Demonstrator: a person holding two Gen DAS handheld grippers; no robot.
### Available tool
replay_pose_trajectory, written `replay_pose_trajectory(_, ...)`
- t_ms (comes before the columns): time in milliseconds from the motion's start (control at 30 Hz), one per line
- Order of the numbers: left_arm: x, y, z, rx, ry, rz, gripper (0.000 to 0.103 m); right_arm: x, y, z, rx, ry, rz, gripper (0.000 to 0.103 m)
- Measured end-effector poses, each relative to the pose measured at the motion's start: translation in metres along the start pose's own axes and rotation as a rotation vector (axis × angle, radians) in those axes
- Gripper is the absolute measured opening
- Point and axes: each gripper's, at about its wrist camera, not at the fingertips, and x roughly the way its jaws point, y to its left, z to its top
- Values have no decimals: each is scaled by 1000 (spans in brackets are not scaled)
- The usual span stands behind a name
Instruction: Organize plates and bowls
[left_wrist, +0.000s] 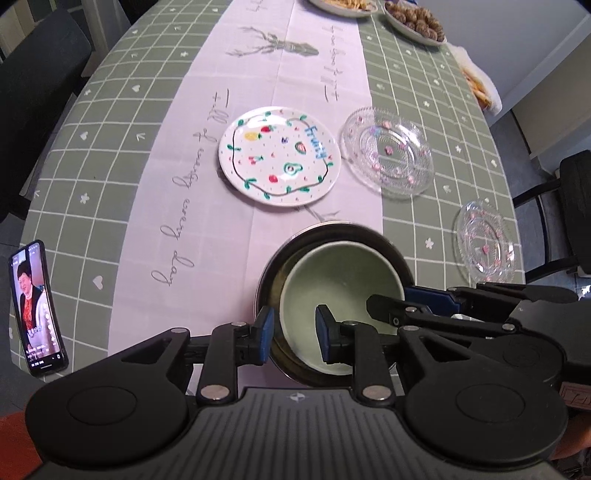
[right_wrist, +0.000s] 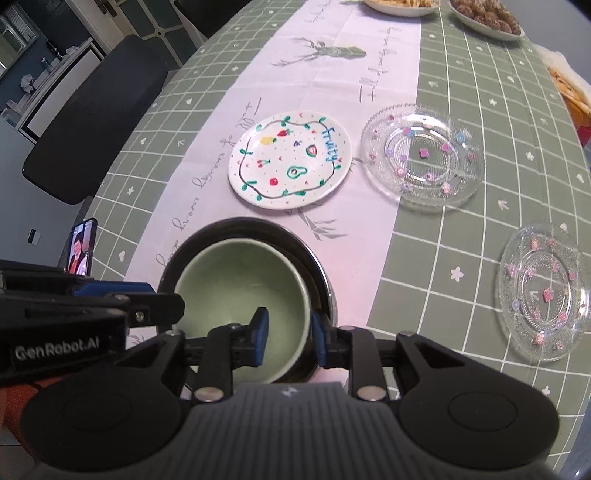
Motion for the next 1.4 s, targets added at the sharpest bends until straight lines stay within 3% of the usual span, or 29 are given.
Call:
replay_pose_trajectory(100,-8,3,2,-7,-30,-23,29,-17,2,1,-20,-54,8,33)
replay_pose_trajectory(333,-25,4,4,32,-161,-112,29,-51,-15,5,19,-167,89,34)
replay_pose_trajectory(467,-32,0,-7,47,-261,-188,30,-65,-39,-2,74,-259,105,34)
replay_pose_trajectory(633,-34,-20,-33,44,-378,-356,31,-73,-78,-22,161,-351,99,35)
replay_pose_trajectory(800,-20,-55,-54,39,-479,-468,34,-71,-123,-43,250,-422,30,37)
replay_pose_trajectory(933,7,-83,-56,0,-452,-540,37,-67,-152,-54,305,-455,-72,40)
replay_pose_trajectory(1133,64,-128,-50,-7,-431,-533,39,-57,-205,-60,452,-424,-95,45)
replay_pose_trajectory(1233,92,-143,-48,-6,-454,-450,39,-53,-224,-55,461,-410,-128,45)
replay_pose_trajectory(1400,128,-156,-39,-18,-480,-341,40,-42,-252,-52,433,-394,-255,45)
